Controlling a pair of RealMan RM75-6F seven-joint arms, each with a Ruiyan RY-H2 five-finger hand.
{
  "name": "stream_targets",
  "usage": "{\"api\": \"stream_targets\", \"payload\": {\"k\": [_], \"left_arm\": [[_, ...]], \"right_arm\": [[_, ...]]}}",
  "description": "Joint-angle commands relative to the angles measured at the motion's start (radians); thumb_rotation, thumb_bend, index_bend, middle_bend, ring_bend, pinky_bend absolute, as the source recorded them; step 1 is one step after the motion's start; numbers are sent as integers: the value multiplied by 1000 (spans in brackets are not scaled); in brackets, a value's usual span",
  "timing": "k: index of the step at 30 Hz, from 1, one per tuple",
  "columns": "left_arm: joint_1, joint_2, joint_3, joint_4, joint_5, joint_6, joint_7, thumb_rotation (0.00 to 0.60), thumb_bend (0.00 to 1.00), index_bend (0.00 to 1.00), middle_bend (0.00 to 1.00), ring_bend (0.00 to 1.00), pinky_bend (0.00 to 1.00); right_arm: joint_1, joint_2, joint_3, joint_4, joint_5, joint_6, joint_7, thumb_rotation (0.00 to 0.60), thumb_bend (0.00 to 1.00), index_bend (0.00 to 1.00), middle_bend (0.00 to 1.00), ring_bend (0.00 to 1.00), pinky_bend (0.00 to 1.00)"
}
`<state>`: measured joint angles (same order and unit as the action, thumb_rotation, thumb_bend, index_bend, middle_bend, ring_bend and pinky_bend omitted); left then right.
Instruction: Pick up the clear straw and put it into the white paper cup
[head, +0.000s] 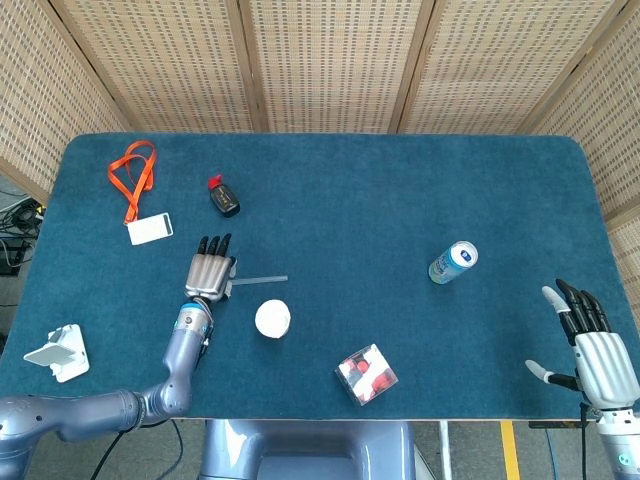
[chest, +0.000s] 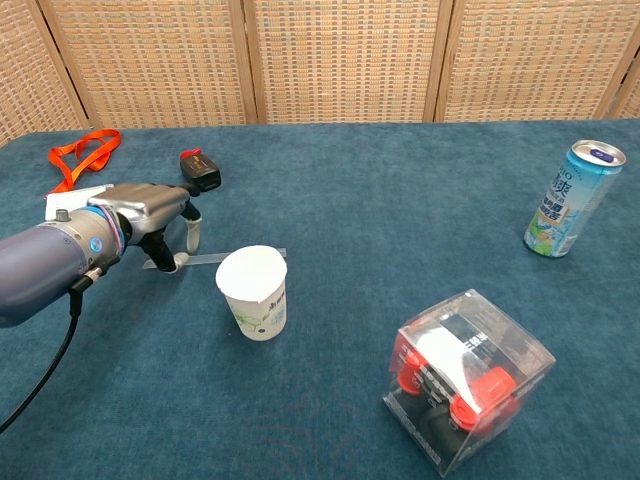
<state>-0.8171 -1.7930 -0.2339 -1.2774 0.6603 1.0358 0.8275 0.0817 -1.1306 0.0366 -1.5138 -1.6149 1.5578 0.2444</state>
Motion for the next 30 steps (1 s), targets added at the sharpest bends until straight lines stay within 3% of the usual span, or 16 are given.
{"api": "stream_targets", "payload": {"k": [1, 16, 23, 30], "left_arm": [[-3, -1, 4, 0, -8, 0, 7, 600, 448, 465, 0, 0, 2], [-16, -25, 28, 20, -14, 15, 31, 600, 448, 465, 0, 0, 1], [-13, -30, 35, 22, -7, 33, 37, 600, 458, 561, 0, 0, 2], [1, -12, 41, -4, 11, 58, 32, 600, 459, 569, 0, 0, 2]], "right_arm": [[0, 0, 0, 0, 0, 0, 0, 600, 90, 51, 0, 0, 0], [-1, -1, 0, 1, -5, 5, 3, 600, 90, 51, 0, 0, 0], [-3, 0, -1, 0, -12, 15, 5, 600, 91, 51, 0, 0, 0], [-6, 0, -5, -5, -24, 25, -2, 600, 91, 52, 0, 0, 0]]}}
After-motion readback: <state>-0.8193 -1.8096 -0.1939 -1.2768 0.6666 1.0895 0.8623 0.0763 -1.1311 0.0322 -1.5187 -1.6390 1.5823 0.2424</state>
